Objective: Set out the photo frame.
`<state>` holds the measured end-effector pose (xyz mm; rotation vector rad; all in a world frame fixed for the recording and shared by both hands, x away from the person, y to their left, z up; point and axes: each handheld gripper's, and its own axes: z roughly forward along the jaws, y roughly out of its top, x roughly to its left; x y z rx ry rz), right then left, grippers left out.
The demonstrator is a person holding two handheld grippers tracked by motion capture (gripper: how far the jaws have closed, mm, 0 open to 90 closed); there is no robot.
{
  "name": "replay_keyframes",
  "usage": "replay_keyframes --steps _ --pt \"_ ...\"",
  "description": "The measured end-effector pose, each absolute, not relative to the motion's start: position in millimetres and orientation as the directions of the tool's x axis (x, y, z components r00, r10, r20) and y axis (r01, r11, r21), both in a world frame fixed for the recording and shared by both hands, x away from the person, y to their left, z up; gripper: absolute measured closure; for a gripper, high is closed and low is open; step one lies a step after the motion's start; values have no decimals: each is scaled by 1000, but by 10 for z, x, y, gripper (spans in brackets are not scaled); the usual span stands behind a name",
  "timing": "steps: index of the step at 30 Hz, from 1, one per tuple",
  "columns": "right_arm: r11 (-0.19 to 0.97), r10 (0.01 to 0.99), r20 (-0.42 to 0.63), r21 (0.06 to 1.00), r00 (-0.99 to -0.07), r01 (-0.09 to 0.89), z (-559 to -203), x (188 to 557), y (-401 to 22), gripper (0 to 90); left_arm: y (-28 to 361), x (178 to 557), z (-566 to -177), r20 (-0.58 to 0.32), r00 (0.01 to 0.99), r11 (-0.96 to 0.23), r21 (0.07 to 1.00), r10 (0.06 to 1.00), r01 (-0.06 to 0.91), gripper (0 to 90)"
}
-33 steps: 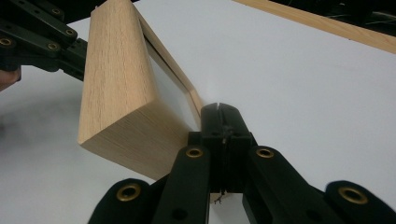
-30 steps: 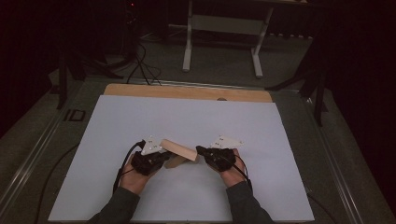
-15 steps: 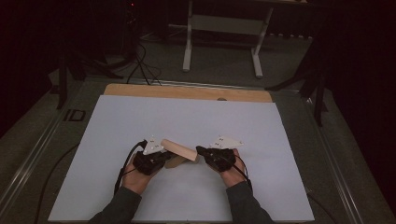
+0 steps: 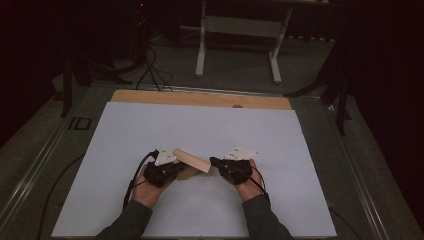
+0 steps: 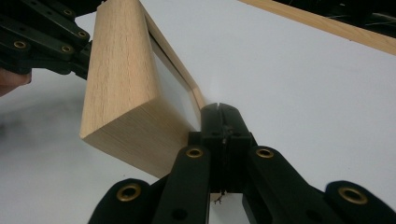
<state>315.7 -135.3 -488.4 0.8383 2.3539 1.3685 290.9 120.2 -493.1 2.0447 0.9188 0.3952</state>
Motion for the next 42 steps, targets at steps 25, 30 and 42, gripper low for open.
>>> replay_keyframes --steps 25,30,42 --pt "389 605 28 861 -796 327 -4882 3125 -1326 897 1164 2873 -4898 -50 695 -382 806 717 452 894" --pt "390 605 28 861 -796 327 -4880 3121 -1323 896 1144 2861 -4890 -50 702 -385 808 710 447 893" --pt "396 601 25 859 -799 324 -4879 3114 -1318 897 1116 2840 -4882 -48 708 -390 808 704 442 893"
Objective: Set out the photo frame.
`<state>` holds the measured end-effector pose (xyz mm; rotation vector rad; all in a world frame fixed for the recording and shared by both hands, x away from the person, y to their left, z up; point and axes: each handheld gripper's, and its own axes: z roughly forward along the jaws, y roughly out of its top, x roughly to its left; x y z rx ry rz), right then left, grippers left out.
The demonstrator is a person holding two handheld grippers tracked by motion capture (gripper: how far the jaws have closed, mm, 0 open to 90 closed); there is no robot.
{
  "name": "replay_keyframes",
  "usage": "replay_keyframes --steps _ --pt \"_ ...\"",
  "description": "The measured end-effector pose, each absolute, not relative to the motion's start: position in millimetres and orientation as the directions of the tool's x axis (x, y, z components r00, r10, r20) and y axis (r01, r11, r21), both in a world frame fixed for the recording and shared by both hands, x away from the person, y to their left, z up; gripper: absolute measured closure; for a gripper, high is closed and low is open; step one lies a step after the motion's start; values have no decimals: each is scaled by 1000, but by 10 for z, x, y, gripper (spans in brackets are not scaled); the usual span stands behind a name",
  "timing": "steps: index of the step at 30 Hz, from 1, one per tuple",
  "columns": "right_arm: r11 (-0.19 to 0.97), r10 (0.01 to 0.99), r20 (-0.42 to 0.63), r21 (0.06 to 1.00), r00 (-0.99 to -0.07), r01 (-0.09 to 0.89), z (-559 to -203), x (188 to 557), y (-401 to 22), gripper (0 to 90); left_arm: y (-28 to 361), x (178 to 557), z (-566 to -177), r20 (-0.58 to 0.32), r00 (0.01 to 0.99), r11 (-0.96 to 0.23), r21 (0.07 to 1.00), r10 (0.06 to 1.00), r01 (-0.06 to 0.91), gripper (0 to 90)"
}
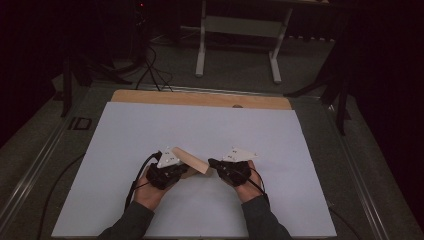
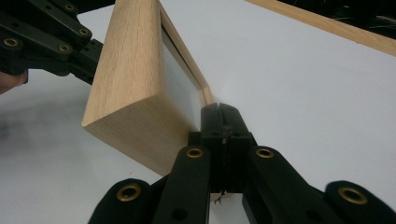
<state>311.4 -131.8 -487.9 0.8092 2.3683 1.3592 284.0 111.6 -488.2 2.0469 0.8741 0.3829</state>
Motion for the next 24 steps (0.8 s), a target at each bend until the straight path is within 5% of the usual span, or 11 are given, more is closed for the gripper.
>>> replay_keyframes --steps 24 --pt "406 588 19 858 -809 314 -4876 3083 -1287 897 1080 2831 -4889 -52 722 -400 804 690 440 893"
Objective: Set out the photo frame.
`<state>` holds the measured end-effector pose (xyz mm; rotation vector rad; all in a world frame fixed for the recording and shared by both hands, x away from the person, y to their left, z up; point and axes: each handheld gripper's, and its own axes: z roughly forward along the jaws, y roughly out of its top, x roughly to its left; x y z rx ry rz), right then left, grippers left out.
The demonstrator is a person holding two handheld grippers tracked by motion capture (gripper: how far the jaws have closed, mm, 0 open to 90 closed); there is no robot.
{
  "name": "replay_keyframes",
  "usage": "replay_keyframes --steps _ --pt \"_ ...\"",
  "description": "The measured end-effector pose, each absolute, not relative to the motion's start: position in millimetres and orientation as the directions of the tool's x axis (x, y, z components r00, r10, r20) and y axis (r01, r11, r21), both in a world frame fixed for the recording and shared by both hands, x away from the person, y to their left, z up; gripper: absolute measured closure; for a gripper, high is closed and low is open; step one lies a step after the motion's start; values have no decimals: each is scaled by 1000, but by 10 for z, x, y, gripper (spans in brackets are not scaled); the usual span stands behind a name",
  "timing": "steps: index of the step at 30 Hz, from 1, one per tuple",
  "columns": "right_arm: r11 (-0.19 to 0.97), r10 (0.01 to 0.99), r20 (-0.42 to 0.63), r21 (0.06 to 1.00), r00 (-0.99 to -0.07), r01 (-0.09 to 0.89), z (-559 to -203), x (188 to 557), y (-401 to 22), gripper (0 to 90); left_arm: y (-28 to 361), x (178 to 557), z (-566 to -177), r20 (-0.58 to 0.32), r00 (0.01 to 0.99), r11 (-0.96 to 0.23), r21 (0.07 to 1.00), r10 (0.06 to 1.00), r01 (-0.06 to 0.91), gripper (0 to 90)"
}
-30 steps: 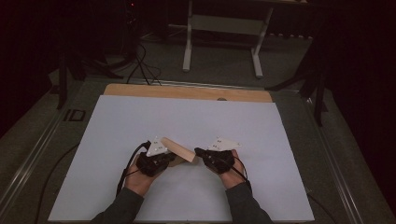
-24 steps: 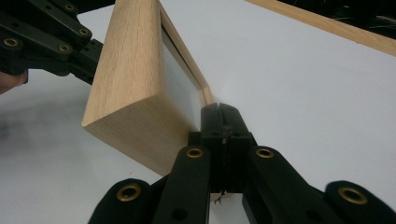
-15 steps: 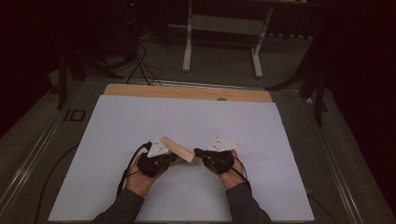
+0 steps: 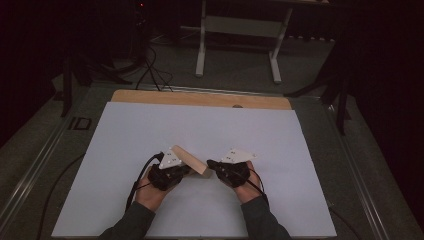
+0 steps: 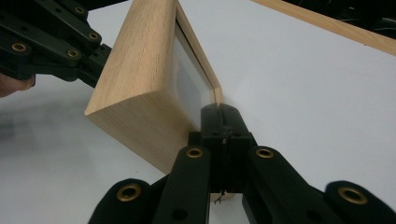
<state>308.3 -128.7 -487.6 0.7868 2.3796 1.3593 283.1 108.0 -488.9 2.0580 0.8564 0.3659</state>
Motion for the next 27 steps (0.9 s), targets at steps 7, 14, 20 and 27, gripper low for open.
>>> replay_keyframes --steps 7,14,20,27 --pt "411 580 15 858 -814 308 -4871 3076 -1289 897 1081 2832 -4893 -53 721 -399 803 691 442 893" --pt "418 573 9 857 -820 302 -4868 3067 -1283 897 1084 2839 -4900 -53 719 -398 803 693 443 893" --pt "423 562 8 857 -827 296 -4868 3050 -1262 897 1098 2846 -4897 -49 711 -398 801 701 447 893" --pt "428 551 8 855 -834 291 -4868 3033 -1240 897 1117 2864 -4900 -54 706 -390 803 706 452 893"
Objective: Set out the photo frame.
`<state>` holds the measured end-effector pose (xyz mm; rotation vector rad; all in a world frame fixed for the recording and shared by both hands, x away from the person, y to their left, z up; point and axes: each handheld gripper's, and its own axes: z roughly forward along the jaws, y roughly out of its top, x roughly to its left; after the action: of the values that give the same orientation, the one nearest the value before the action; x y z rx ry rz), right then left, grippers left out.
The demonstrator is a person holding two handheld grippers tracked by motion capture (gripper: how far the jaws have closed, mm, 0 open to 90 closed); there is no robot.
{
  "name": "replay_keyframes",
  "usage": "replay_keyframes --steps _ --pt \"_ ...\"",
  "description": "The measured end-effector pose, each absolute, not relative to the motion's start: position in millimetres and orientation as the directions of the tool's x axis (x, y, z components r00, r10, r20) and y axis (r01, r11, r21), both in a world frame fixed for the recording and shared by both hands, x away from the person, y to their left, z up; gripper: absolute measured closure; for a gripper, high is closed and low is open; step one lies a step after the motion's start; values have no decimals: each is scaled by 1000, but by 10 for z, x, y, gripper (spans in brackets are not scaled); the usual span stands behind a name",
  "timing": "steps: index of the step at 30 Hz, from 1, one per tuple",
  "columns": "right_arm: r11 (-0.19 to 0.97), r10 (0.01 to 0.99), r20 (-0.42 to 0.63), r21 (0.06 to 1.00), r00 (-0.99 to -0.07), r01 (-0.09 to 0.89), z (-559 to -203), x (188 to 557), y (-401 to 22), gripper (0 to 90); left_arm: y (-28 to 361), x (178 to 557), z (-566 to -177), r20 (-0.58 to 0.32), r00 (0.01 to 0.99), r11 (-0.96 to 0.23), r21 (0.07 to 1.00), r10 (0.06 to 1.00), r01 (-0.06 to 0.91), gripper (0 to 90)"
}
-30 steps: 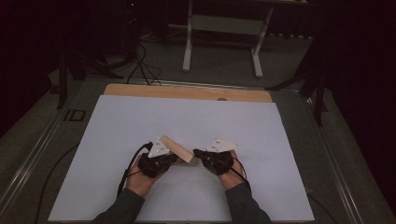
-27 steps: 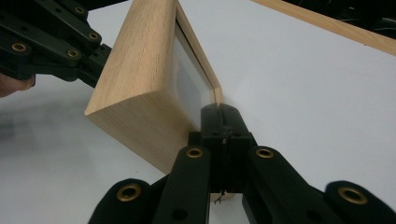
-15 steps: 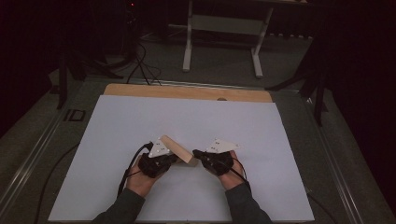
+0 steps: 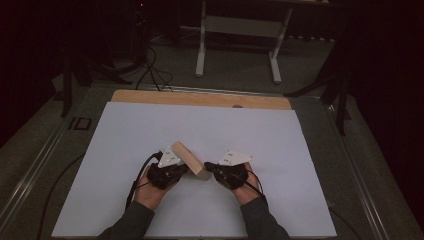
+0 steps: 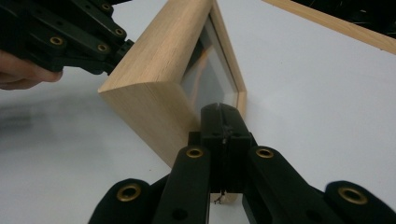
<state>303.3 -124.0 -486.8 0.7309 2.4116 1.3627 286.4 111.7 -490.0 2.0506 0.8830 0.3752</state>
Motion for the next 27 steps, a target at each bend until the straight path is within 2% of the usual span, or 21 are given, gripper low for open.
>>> replay_keyframes --steps 27 --pt "449 521 10 847 -854 283 -4900 2997 -1170 897 1151 2926 -4940 -61 697 -387 796 714 466 890"
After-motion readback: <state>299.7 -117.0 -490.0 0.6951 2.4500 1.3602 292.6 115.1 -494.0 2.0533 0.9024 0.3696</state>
